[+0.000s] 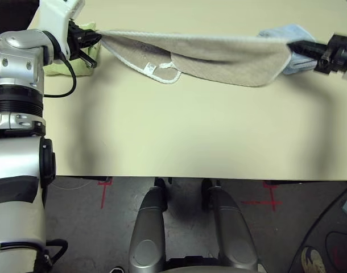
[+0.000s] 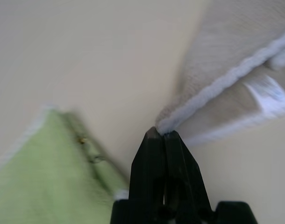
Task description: Fold the towel and set it aside.
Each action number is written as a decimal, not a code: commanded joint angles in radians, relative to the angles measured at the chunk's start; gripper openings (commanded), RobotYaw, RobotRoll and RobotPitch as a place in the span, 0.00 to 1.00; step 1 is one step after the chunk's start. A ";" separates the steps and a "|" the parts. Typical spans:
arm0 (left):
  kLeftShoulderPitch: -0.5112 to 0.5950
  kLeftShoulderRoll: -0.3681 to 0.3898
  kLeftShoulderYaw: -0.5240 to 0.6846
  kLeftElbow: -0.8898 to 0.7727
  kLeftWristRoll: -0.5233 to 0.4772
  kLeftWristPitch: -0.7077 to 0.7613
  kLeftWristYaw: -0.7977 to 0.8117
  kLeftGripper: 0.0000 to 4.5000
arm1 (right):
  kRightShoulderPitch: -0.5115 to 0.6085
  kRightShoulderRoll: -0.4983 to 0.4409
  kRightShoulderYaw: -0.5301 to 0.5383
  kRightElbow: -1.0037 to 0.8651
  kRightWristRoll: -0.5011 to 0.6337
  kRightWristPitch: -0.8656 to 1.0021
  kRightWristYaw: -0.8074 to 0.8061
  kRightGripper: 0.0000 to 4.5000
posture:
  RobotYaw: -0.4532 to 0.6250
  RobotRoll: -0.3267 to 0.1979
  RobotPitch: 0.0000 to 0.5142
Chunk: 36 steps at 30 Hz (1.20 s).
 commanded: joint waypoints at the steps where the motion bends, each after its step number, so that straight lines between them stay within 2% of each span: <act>1: -0.026 0.015 -0.016 0.042 0.013 0.035 -0.079 0.00 | -0.049 -0.017 0.006 0.021 -0.036 -0.078 -0.060 0.00 | 0.45 0.62 0.60; 5: -0.073 -0.016 0.020 0.123 0.025 -0.015 0.063 0.00 | -0.116 0.026 0.002 0.099 -0.068 -0.187 -0.177 0.00 | 0.45 0.62 0.60; 8: -0.110 -0.059 0.073 0.221 0.027 -0.138 0.329 0.00 | -0.188 0.080 0.006 0.197 -0.122 -0.326 -0.389 0.00 | 0.46 0.62 0.61; 12: -0.153 -0.113 0.150 0.318 0.020 -0.393 0.669 0.00 | -0.256 0.141 0.002 0.290 -0.184 -0.514 -0.683 0.00 | 0.46 0.62 0.62; 14: -0.176 -0.136 0.186 0.343 0.002 -0.535 0.746 0.00 | -0.288 0.165 -0.025 0.312 -0.185 -0.628 -0.814 0.00 | 0.46 0.62 0.63; 16: -0.193 -0.151 0.210 0.357 -0.015 -0.620 0.749 0.00 | -0.308 0.173 -0.043 0.322 -0.180 -0.709 -0.879 0.00 | 0.46 0.62 0.63; 19: -0.186 -0.171 0.255 0.356 -0.076 -0.660 0.603 0.00 | -0.306 0.171 -0.080 0.324 -0.147 -0.805 -0.864 0.00 | 0.47 0.62 0.63; 23: -0.140 -0.140 0.252 0.347 -0.086 -0.658 0.426 0.00 | -0.266 0.165 -0.118 0.318 -0.086 -0.814 -0.641 0.00 | 0.46 0.62 0.62; 26: -0.067 -0.067 0.141 0.318 -0.025 -0.609 0.056 0.00 | -0.195 0.136 -0.080 0.297 -0.071 -0.742 -0.265 0.00 | 0.46 0.62 0.62; 28: -0.040 -0.028 0.087 0.298 0.001 -0.602 -0.103 0.00 | -0.164 0.111 -0.047 0.286 -0.082 -0.685 -0.096 0.00 | 0.46 0.62 0.62; 33: -0.040 0.026 -0.004 0.250 0.040 -0.522 -0.389 0.00 | -0.141 0.052 0.041 0.260 -0.128 -0.541 0.154 0.00 | 0.45 0.62 0.62; 36: -0.066 0.041 -0.037 0.234 0.058 -0.449 -0.477 0.00 | -0.138 0.017 0.104 0.245 -0.178 -0.498 0.238 0.00 | 0.45 0.62 0.62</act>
